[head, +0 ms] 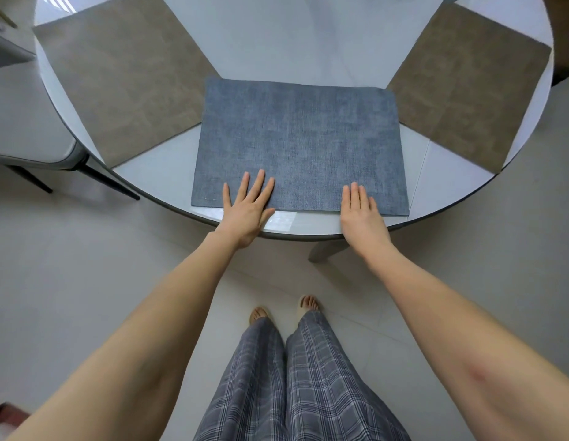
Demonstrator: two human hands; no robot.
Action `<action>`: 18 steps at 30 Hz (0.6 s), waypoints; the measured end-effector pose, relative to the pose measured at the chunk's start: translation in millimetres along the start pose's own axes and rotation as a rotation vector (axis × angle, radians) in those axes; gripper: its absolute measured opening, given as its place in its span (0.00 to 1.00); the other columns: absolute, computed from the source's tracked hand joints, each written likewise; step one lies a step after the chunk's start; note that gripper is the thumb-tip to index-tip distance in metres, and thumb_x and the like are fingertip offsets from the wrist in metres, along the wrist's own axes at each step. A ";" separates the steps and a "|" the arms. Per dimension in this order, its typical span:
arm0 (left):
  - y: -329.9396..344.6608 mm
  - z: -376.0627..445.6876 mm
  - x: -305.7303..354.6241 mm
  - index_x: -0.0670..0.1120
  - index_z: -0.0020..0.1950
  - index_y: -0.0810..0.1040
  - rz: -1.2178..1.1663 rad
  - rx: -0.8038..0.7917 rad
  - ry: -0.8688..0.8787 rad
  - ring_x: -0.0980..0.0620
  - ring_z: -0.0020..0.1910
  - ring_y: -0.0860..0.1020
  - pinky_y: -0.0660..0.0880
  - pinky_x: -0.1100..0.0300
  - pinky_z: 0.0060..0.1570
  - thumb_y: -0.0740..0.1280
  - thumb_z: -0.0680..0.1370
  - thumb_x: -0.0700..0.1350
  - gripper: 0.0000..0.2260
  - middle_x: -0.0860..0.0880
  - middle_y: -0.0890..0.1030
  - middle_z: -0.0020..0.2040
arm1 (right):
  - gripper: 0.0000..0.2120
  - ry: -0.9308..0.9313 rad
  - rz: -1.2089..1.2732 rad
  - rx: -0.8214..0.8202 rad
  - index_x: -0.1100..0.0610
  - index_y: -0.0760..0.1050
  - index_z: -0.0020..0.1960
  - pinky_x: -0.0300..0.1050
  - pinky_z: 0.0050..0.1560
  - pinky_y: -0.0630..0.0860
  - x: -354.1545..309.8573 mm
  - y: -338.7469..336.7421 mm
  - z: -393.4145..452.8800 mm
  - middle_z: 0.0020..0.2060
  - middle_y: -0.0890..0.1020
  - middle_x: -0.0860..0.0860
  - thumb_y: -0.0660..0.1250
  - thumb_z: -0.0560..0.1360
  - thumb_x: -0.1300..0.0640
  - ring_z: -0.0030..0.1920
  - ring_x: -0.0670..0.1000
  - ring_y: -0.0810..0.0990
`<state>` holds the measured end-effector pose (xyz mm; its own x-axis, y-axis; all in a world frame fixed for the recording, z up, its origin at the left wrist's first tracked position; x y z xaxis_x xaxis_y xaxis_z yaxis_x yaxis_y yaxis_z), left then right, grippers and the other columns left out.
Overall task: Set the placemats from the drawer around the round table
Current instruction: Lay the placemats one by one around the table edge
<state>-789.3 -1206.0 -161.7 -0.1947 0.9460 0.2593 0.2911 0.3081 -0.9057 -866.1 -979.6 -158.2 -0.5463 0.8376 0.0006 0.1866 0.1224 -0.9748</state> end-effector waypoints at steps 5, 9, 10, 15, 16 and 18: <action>1.4 -1.3 1.7 0.52 0.79 0.43 0.022 0.010 -0.006 0.46 0.78 0.38 0.37 0.37 0.72 0.48 0.83 0.55 0.26 0.52 0.41 0.79 | 0.25 -0.002 -0.025 -0.017 0.72 0.47 0.74 0.61 0.73 0.59 5.2 4.3 -2.1 0.73 0.54 0.70 0.38 0.78 0.69 0.74 0.67 0.56; 2.7 -1.6 0.7 0.52 0.79 0.43 0.012 0.014 0.004 0.45 0.78 0.39 0.37 0.37 0.72 0.48 0.83 0.55 0.26 0.51 0.41 0.79 | 0.24 -0.003 -0.116 -0.128 0.70 0.43 0.75 0.58 0.75 0.55 1.8 -6.0 -5.6 0.75 0.49 0.67 0.42 0.80 0.68 0.76 0.64 0.50; 2.2 -2.4 1.0 0.51 0.79 0.44 0.013 0.010 0.005 0.45 0.78 0.39 0.38 0.37 0.72 0.49 0.83 0.56 0.27 0.51 0.41 0.79 | 0.25 0.000 -0.118 -0.171 0.69 0.42 0.76 0.56 0.75 0.54 2.1 -7.9 -5.9 0.76 0.48 0.66 0.45 0.81 0.67 0.77 0.62 0.49; -20.6 2.4 -0.2 0.48 0.73 0.66 -0.037 0.205 0.015 0.43 0.69 0.67 0.53 0.43 0.72 0.53 0.83 0.52 0.19 0.49 0.69 0.73 | 0.26 0.048 0.031 0.053 0.65 0.70 0.67 0.55 0.62 0.69 -11.4 -26.0 5.9 0.66 0.74 0.61 0.46 0.77 0.53 0.62 0.60 0.74; -28.6 8.8 -3.8 0.48 0.70 0.71 -0.051 0.293 0.018 0.43 0.62 0.72 0.58 0.45 0.70 0.55 0.83 0.50 0.17 0.47 0.77 0.66 | 0.24 0.036 0.062 0.130 0.64 0.72 0.64 0.55 0.60 0.69 -17.8 -28.7 15.2 0.64 0.76 0.60 0.48 0.77 0.53 0.59 0.60 0.76; -39.5 27.5 -13.7 0.46 0.66 0.75 -0.087 0.423 0.024 0.41 0.55 0.76 0.64 0.48 0.65 0.56 0.82 0.47 0.16 0.45 0.82 0.56 | 0.21 0.004 0.124 0.174 0.63 0.70 0.67 0.56 0.64 0.66 -34.2 -32.6 40.9 0.69 0.71 0.60 0.54 0.79 0.55 0.64 0.60 0.73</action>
<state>-823.9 -1233.9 -138.7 -0.1781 0.9220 0.3437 -0.1355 0.3230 -0.9367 -886.9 -1033.9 -135.6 -0.5247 0.8427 -0.1209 0.1081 -0.0750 -0.9913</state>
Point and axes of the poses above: each hand's wrist, its own z-axis towards the middle knuckle, its own y-axis out of the palm, x = y × z, the point moved 1 cm from there along z, towards the middle knuckle
